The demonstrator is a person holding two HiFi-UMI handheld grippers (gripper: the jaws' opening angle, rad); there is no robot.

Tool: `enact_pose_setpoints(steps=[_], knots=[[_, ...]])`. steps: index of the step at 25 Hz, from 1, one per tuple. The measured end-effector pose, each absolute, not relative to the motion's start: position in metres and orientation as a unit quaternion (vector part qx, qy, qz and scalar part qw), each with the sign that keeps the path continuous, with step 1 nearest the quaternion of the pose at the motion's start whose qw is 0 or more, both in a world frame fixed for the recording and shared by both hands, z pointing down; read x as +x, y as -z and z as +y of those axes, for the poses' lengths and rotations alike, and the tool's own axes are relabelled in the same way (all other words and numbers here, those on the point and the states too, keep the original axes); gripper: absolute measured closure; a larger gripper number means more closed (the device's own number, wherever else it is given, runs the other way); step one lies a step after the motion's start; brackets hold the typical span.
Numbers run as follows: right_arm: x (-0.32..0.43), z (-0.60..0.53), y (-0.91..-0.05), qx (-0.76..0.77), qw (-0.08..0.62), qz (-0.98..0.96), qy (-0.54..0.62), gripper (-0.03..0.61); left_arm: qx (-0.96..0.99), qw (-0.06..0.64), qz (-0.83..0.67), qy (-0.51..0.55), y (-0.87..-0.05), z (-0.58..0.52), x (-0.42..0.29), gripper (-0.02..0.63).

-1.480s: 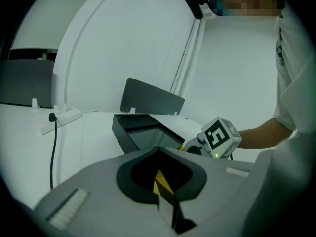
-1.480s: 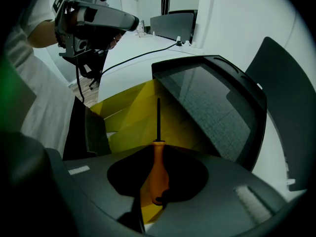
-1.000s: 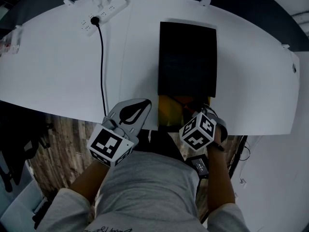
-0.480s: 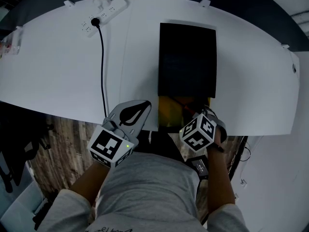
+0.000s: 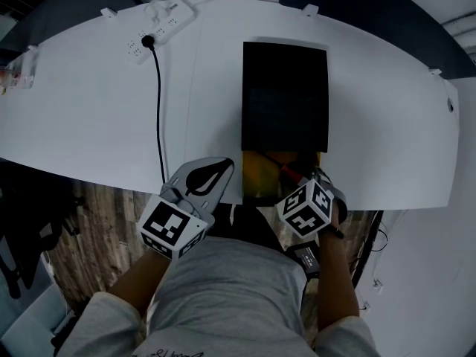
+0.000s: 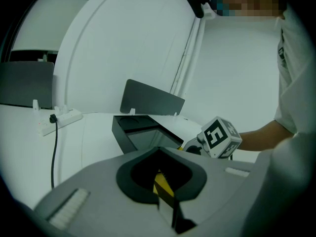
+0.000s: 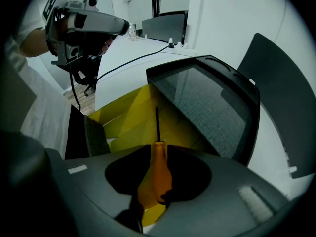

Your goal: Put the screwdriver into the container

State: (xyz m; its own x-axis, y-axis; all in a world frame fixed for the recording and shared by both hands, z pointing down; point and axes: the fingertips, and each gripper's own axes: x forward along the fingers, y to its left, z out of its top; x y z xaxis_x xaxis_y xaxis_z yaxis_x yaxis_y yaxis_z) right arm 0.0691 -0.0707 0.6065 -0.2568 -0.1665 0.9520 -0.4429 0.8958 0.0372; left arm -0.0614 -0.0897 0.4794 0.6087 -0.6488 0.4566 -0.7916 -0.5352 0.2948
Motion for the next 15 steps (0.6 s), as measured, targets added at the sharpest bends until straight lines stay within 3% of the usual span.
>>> enact_pose_setpoints(steps=[15], knots=[[0.081, -0.072, -0.549, 0.279, 0.479, -0.818, -0.149, 0.477, 0.883, 0.21, -0.392, -0.149, -0.448, -0.09, -0.037, 0.612]])
